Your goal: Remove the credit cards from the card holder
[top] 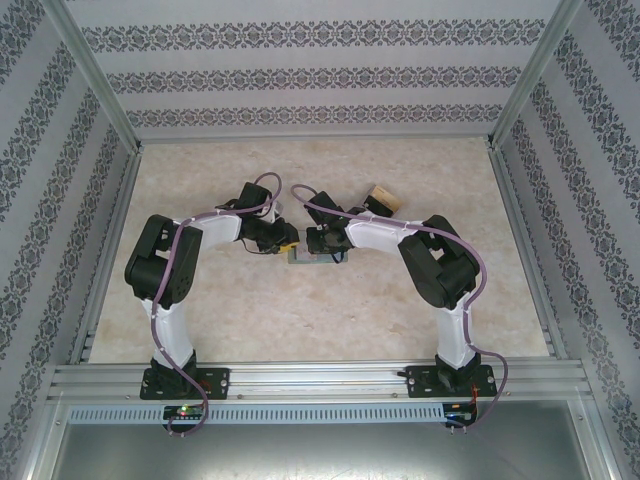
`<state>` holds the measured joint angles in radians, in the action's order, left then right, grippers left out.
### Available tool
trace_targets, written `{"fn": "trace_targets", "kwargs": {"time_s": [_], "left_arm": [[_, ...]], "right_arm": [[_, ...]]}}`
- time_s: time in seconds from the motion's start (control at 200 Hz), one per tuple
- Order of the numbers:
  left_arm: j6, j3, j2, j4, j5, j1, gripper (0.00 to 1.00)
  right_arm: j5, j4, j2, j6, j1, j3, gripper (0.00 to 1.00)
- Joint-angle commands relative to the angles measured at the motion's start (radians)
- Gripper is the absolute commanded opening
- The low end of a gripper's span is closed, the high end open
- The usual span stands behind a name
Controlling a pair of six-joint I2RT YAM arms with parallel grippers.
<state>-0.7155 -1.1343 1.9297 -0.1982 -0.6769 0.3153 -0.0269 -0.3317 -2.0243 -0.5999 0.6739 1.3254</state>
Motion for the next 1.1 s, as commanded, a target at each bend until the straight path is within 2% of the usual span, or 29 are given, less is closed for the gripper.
{"fn": "trace_targets", "kwargs": {"time_s": [0.0,0.285,0.585,0.704,0.934,1.099], "left_arm": [[0.013,-0.024,0.029,-0.032,-0.011,0.015,0.26],[0.028,-0.045,0.038,-0.073,0.017,0.019,0.27],[0.035,-0.056,0.049,-0.056,-0.023,0.03,0.26],[0.042,-0.062,0.045,-0.065,-0.018,0.03,0.22],[0.085,-0.079,0.037,-0.12,0.033,0.029,0.04],[0.148,-0.103,0.008,-0.212,0.111,0.024,0.0]], "right_arm": [[-0.017,-0.069,-0.033,-0.009,-0.009,-0.029,0.23],[-0.019,-0.068,-0.032,-0.009,-0.013,-0.032,0.21],[-0.029,-0.06,-0.03,-0.008,-0.013,-0.035,0.21],[-0.033,-0.055,-0.023,-0.009,-0.015,-0.04,0.22],[-0.063,-0.024,0.04,-0.009,-0.029,-0.048,0.26],[-0.151,0.034,0.117,0.006,-0.037,-0.064,0.32]]}}
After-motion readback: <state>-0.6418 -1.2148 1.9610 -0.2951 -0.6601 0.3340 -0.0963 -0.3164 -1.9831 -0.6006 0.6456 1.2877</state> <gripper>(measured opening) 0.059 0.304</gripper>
